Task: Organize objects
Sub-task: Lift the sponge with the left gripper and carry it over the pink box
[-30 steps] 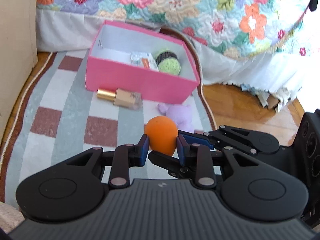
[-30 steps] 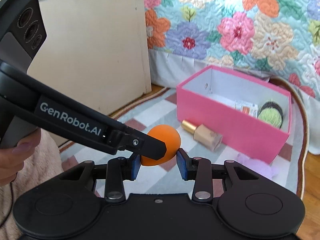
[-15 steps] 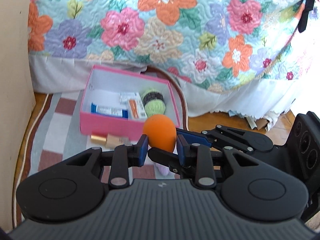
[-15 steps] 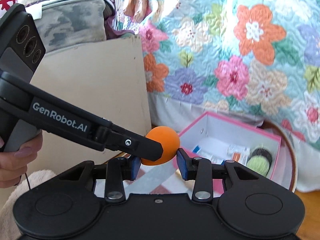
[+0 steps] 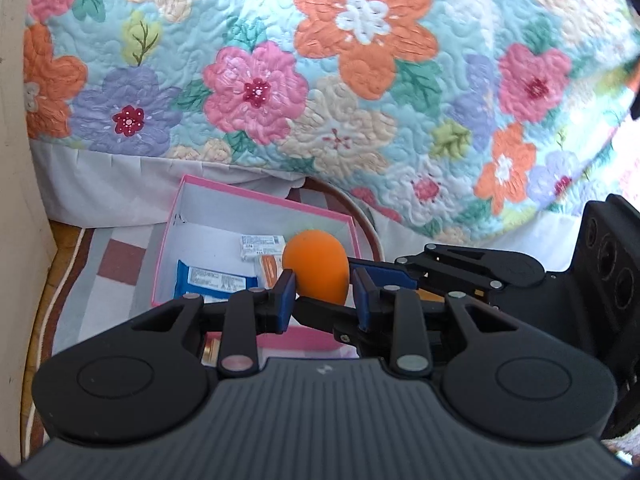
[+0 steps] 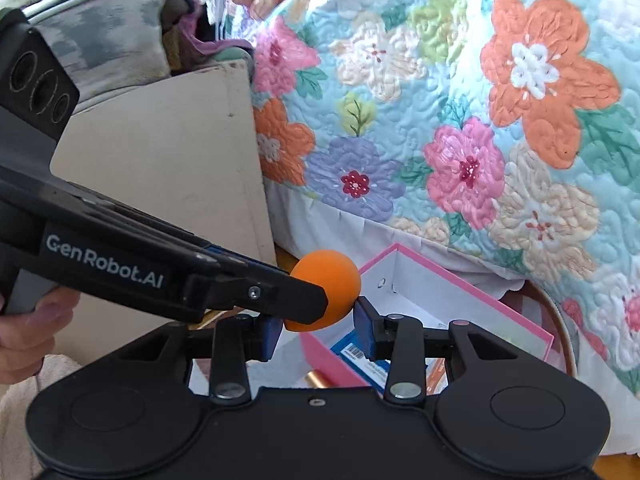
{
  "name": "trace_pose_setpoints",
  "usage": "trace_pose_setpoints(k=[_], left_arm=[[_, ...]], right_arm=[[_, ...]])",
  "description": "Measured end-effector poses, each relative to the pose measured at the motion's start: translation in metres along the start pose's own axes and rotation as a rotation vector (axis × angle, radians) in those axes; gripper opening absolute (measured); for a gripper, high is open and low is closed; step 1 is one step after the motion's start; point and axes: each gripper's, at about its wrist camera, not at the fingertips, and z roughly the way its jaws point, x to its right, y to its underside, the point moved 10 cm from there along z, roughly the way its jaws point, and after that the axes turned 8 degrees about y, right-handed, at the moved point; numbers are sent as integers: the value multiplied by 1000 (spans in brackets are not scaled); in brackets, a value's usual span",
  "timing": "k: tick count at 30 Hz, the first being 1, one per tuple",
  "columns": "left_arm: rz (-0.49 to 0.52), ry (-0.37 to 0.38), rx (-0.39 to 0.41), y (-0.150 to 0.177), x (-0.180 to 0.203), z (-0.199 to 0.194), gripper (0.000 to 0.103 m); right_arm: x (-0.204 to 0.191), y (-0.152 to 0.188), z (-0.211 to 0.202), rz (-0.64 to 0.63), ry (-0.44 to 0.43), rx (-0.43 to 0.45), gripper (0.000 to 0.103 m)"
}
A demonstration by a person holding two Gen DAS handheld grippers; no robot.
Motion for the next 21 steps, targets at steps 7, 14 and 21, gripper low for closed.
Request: trace_pose_setpoints(k=[7, 14, 21], left_arm=[[-75, 4, -45, -14, -36, 57, 28], [-144, 1, -127, 2, -72, 125, 28], [-227, -39, -177, 10, -113, 176, 28]], right_arm=[[35, 4, 56, 94, 0, -66, 44], [65, 38, 109, 149, 17, -178, 44], [83, 54, 165, 101, -5, -273, 44]])
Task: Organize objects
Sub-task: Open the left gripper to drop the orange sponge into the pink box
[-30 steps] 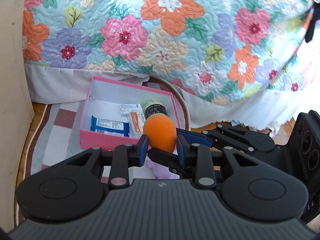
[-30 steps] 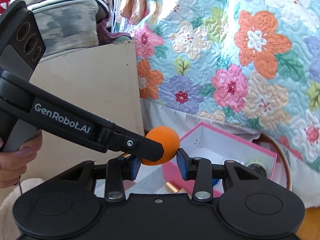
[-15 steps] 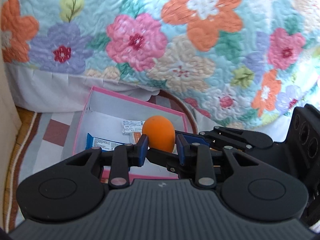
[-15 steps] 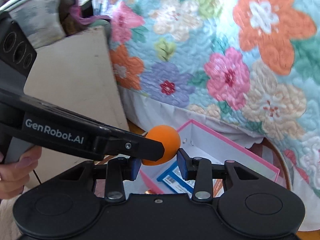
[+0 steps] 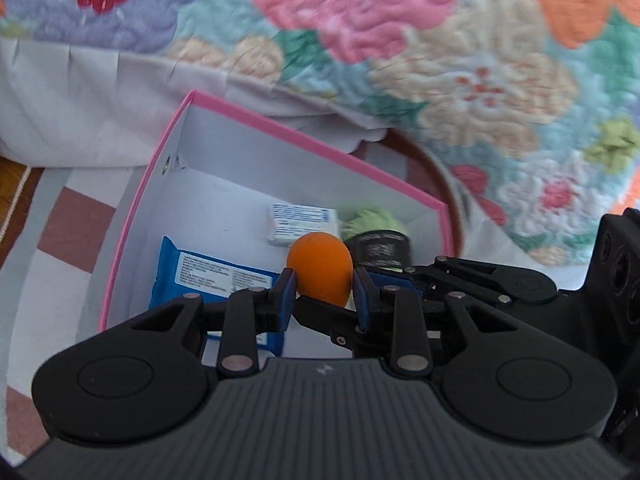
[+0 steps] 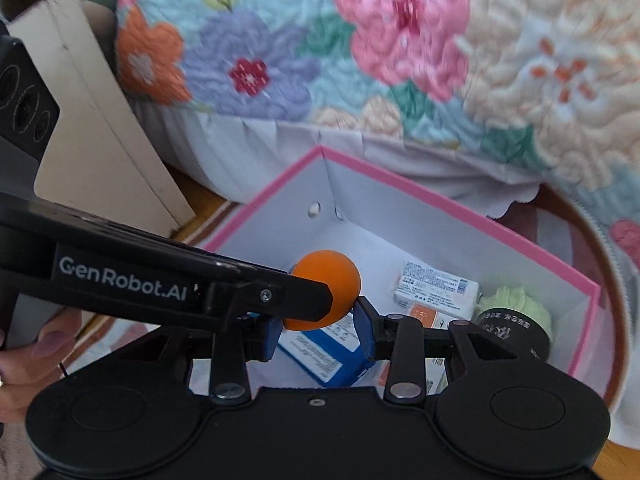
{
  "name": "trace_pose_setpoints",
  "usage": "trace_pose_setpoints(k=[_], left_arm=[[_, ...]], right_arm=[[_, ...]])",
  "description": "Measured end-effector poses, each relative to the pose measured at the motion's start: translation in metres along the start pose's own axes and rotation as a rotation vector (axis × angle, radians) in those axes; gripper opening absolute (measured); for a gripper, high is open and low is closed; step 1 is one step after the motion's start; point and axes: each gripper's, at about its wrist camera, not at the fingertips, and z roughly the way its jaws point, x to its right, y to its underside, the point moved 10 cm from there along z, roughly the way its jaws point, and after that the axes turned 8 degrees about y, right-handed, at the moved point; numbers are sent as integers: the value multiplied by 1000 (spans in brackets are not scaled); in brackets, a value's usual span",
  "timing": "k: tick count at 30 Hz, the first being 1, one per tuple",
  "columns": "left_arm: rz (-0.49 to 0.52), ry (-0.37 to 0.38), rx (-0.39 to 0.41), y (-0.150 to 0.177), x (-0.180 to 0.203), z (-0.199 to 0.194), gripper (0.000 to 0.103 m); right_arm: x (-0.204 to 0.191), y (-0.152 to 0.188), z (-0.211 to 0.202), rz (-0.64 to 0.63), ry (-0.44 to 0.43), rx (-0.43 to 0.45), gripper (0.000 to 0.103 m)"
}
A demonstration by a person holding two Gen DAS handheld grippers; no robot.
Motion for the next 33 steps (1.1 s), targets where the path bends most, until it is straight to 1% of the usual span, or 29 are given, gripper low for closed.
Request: trace_pose_setpoints(k=[5, 11, 13, 14, 15, 18, 19, 21, 22, 28, 30, 33], left_arm=[[-75, -50, -10, -5, -25, 26, 28], [-129, -49, -34, -2, -42, 50, 28], [-133, -56, -39, 0, -46, 55, 31], [-136, -68, -35, 0, -49, 56, 32], [-137, -78, -25, 0, -51, 56, 33], [-122, -109, -30, 1, -50, 52, 35], [-113, -120, -26, 1, -47, 49, 39], [-94, -131, -20, 1, -40, 41, 43], [-84, -138, -24, 2, -37, 37, 44], [11, -246, -37, 9, -12, 6, 51], [32, -258, -44, 13, -2, -6, 52], [65, -248, -57, 21, 13, -24, 56]], right_arm=[[1, -3, 36, -68, 21, -67, 43], [10, 2, 61, -93, 40, -126, 43], [9, 5, 68, -118, 46, -156, 43], [9, 5, 71, -134, 57, -161, 45], [10, 4, 71, -141, 78, -154, 48], [6, 6, 64, -165, 102, -138, 48], [7, 7, 60, -176, 128, -131, 49], [9, 8, 53, -185, 174, -115, 52], [9, 8, 47, -186, 179, -103, 52], [10, 12, 6, -131, 138, -28, 52], [7, 15, -10, -112, 124, -3, 52], [3, 18, -39, -94, 105, 37, 53]])
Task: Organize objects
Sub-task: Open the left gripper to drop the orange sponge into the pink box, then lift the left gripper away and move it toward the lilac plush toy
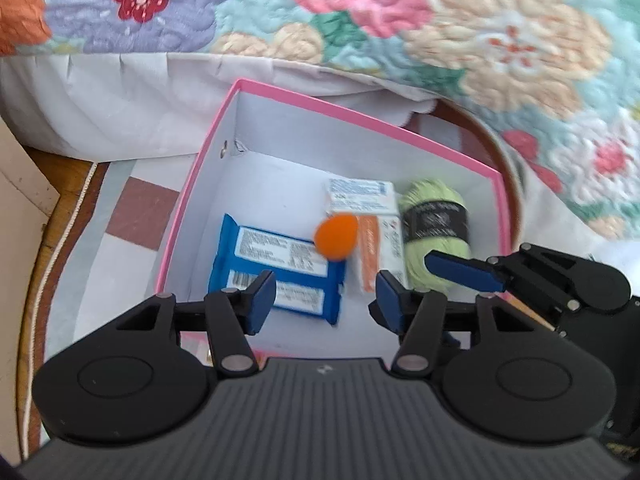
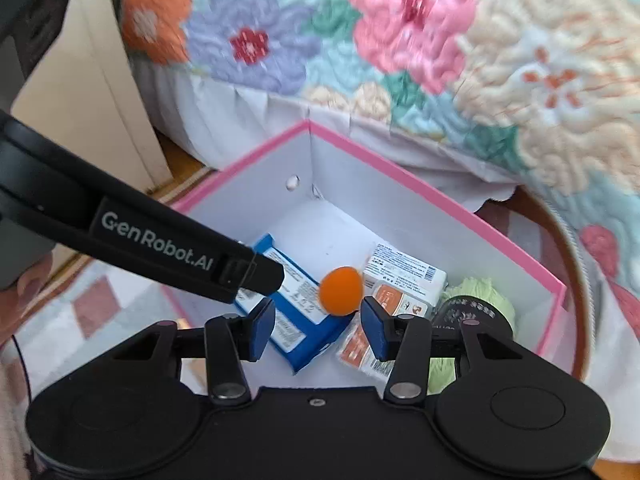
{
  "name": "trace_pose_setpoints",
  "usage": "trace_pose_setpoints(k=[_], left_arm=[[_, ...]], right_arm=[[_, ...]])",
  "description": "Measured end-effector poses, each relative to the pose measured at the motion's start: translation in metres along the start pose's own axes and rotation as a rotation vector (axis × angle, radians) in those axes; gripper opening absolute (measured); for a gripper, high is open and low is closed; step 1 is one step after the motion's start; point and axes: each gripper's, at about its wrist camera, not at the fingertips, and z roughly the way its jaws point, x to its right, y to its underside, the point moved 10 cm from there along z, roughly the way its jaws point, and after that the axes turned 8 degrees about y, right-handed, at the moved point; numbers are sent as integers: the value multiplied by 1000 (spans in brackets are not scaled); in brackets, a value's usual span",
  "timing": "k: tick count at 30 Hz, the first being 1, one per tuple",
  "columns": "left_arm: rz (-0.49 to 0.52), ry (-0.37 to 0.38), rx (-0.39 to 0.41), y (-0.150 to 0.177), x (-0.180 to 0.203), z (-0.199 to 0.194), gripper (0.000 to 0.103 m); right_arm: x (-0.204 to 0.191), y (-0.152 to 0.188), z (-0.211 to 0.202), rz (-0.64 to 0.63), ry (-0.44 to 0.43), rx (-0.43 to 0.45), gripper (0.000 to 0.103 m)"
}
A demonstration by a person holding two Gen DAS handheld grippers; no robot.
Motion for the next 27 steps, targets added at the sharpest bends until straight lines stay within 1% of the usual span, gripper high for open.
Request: trace_pose_setpoints(k=[1, 4, 9, 16, 19, 21, 22, 24, 26, 27], left_arm=[[13, -3, -1, 2, 3, -7, 58], [59, -22, 0, 7, 15, -30, 59], [105, -13, 2, 14, 32, -72, 61], [171, -6, -2, 34, 51, -125, 65], [205, -12, 6, 45, 57, -146, 69], [229, -12, 4, 54, 60, -159, 70], [237, -11, 0, 59, 61, -163, 71], [252, -9, -9, 70, 64, -172, 72], [263, -16, -12, 80, 66, -179, 75], [275, -22, -10, 85, 67, -182, 77]], right_arm=[[0, 1, -8, 3, -4, 9, 53], [-6, 0, -40, 12, -13, 46, 55], [-22, -1, -90, 4, -29, 89, 58], [-41, 3, -148, 1, -21, 116, 63], [-50, 10, -169, 23, -37, 118, 68], [-56, 16, -184, 28, -45, 121, 73], [-60, 19, -190, 22, -45, 124, 74], [-68, 26, -203, 3, -35, 128, 80], [-74, 35, -215, -16, -24, 129, 81], [-77, 39, -220, -23, -22, 127, 85]])
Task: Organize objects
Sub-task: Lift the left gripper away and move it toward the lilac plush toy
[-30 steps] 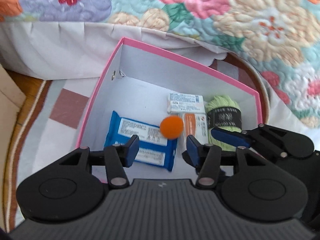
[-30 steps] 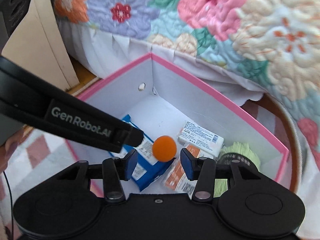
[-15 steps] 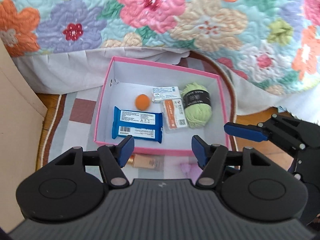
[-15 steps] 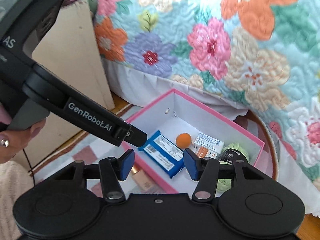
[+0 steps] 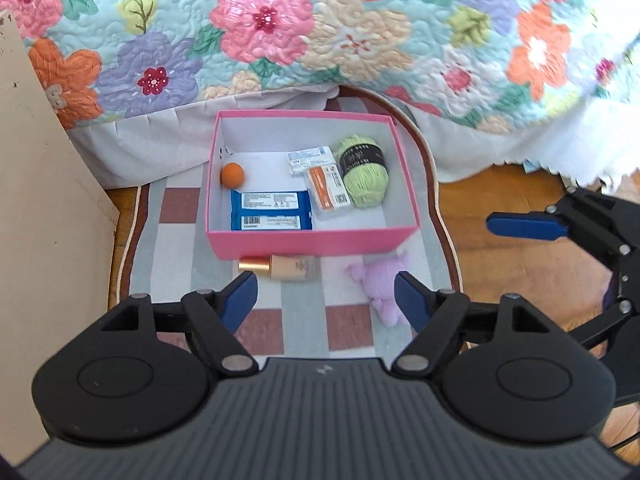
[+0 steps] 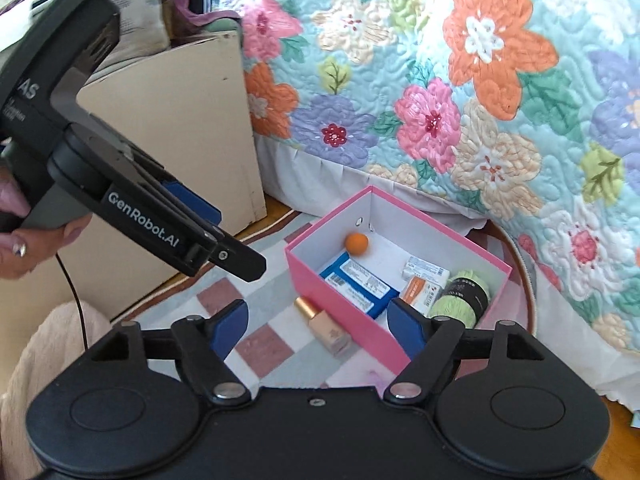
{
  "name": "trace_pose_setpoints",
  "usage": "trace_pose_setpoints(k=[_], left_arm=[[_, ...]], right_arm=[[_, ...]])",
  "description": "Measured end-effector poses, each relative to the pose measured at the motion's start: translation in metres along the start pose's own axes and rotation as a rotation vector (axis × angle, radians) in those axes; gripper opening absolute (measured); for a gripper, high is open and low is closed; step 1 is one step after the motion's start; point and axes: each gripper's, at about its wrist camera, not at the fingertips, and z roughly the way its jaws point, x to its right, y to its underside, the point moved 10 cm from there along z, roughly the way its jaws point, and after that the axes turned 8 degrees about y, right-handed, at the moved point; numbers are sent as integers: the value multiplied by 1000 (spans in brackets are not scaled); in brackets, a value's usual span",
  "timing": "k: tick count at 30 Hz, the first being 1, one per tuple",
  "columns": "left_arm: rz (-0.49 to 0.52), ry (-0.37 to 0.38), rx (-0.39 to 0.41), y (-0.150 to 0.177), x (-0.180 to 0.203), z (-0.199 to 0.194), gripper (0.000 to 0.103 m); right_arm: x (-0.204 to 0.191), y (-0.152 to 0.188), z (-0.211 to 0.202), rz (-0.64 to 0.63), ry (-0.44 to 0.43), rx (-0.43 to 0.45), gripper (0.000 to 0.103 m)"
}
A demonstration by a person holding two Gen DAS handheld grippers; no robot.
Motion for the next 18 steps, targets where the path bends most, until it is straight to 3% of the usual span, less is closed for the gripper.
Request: trace_pose_setpoints(k=[2, 8, 18], left_arm=[[18, -18, 2, 8, 5, -4, 80], [78, -30, -19, 32, 21, -7, 86], [98, -19, -83, 67, 32, 18, 92]], right_arm=[[-5, 8, -11, -11, 8, 1, 89], [-14, 31, -32, -38, 36, -11, 90], [-10, 68, -25, -6, 25, -66, 90]])
